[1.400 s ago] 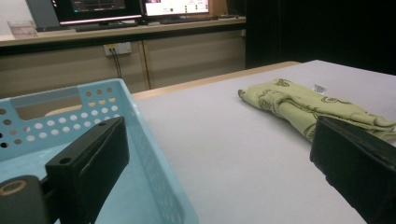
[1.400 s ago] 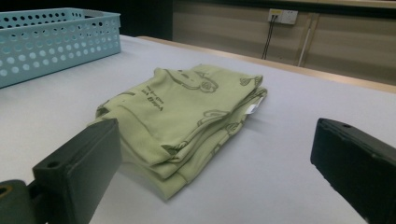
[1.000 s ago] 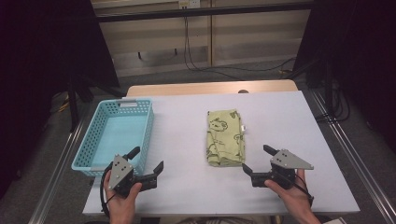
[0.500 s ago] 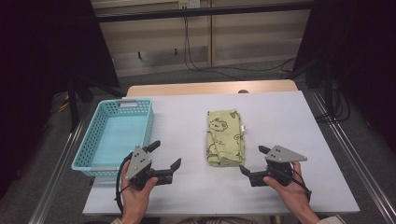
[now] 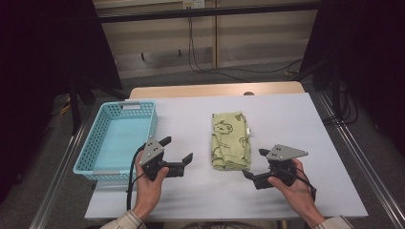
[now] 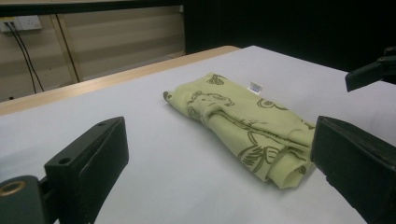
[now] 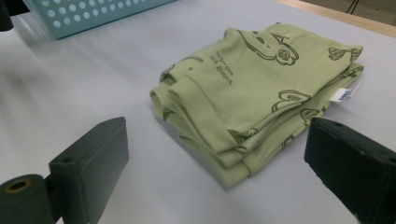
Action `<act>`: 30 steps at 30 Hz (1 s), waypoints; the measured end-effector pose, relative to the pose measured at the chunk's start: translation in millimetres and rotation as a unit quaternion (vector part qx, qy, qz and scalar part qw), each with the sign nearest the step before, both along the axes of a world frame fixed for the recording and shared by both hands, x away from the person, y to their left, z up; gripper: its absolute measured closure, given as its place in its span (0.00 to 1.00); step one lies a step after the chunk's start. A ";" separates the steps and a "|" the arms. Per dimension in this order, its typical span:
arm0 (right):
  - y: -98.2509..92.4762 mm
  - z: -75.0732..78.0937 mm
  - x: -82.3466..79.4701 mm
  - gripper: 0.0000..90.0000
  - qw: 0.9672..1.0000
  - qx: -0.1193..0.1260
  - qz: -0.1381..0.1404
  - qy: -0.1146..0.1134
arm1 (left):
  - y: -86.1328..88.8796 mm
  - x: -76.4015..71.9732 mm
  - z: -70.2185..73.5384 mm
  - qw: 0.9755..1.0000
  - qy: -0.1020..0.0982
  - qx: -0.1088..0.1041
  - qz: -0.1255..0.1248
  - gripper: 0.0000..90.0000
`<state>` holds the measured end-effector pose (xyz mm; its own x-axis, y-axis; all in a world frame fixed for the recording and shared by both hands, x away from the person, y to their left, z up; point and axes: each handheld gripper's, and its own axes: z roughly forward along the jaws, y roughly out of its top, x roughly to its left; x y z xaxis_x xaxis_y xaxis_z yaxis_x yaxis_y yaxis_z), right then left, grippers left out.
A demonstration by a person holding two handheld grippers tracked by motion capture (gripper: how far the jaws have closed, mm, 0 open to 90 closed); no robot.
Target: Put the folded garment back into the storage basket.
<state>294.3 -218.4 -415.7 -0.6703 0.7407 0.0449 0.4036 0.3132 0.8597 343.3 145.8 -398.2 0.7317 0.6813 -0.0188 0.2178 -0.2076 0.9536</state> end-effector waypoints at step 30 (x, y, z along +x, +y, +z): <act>12.3 3.8 39.2 0.10 0.992 -0.050 0.076 0.088 | -39.7 56.4 -8.3 0.996 0.039 0.058 -0.048 0.05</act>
<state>333.5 -206.1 -411.9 -0.7632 0.6381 0.1022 0.4857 0.4621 0.7420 399.8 106.2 -406.5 0.7929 0.6094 -0.0043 0.2650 -0.3384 0.9029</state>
